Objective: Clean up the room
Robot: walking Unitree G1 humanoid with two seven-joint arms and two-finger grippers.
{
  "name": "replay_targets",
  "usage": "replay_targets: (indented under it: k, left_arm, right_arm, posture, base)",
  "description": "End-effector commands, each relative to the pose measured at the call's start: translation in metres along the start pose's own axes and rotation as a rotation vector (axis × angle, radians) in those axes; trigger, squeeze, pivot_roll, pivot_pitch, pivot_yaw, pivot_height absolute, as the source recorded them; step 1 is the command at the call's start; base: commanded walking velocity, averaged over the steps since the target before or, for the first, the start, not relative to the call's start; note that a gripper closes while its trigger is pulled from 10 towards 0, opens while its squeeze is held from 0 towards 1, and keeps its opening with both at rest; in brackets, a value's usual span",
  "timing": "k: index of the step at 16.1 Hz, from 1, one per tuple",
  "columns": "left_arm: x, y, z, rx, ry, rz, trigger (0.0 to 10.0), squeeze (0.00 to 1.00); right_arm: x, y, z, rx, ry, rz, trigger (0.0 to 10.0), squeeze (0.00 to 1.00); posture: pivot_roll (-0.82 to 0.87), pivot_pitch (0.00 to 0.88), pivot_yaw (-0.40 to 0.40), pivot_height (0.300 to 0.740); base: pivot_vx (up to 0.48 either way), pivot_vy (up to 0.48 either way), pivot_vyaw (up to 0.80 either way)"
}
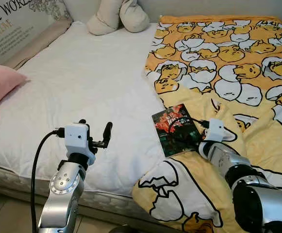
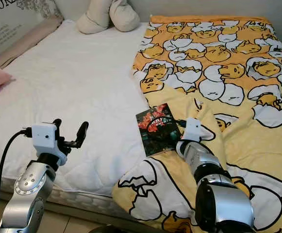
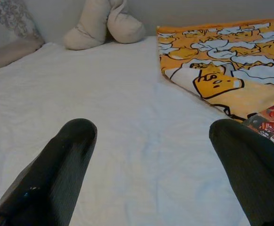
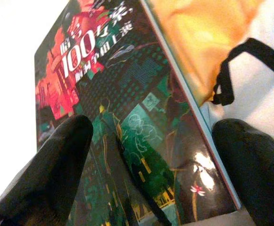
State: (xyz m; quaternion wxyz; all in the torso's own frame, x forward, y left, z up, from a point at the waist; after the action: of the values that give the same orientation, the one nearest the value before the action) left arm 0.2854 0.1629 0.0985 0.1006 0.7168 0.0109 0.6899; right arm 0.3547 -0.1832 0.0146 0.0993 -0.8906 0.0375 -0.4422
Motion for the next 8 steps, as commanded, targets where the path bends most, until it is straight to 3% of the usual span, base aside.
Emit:
replay_targets:
  k: [1, 6, 7, 8]
  left_arm:
    - [0.004, 0.0, 0.002, -0.006, 0.009, -0.004, 10.0, 0.0]
    - [0.002, 0.003, 0.004, -0.01, 0.003, -0.018, 10.0, 0.0]
    - [0.002, 0.003, 0.005, -0.01, 0.003, -0.019, 10.0, 0.0]
    - [0.002, 0.003, 0.006, -0.011, 0.003, -0.021, 10.0, 0.0]
  right_arm:
    - [-0.025, -0.006, 0.0, 0.024, -0.086, 0.061, 0.0, 0.0]
    - [-0.024, -0.025, 0.003, 0.107, -0.09, 0.154, 0.0, 0.0]
    - [-0.022, -0.027, 0.003, 0.12, -0.084, 0.158, 0.0, 0.0]
    - [-0.015, -0.033, 0.005, 0.133, -0.053, 0.101, 0.0, 0.0]
  posture:
    - [0.02, 0.001, 0.138, 0.74]
    - [0.02, 0.0, 0.134, 0.74]
    - [0.02, 0.0, 0.134, 0.74]
    - [0.01, 0.0, 0.131, 0.74]
  base:
    - [0.0, 0.0, 0.0]
    - [0.0, 0.0, 0.0]
    - [0.0, 0.0, 0.0]
    - [0.0, 0.0, 0.0]
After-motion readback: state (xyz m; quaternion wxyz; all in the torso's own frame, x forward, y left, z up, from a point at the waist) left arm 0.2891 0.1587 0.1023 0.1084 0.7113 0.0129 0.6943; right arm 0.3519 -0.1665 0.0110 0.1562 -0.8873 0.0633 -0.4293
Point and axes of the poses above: a point about 5 cm out from each wrist's last joint towards the gripper, its own z axis pointing out of the wrist towards the gripper, its own x axis along the axis of the wrist's last joint, y = z × x, the point moved 3 cm from there along z, pointing out of the wrist towards the gripper, and after that the axes turned 9 degrees about -z, right-handed, at the moved point
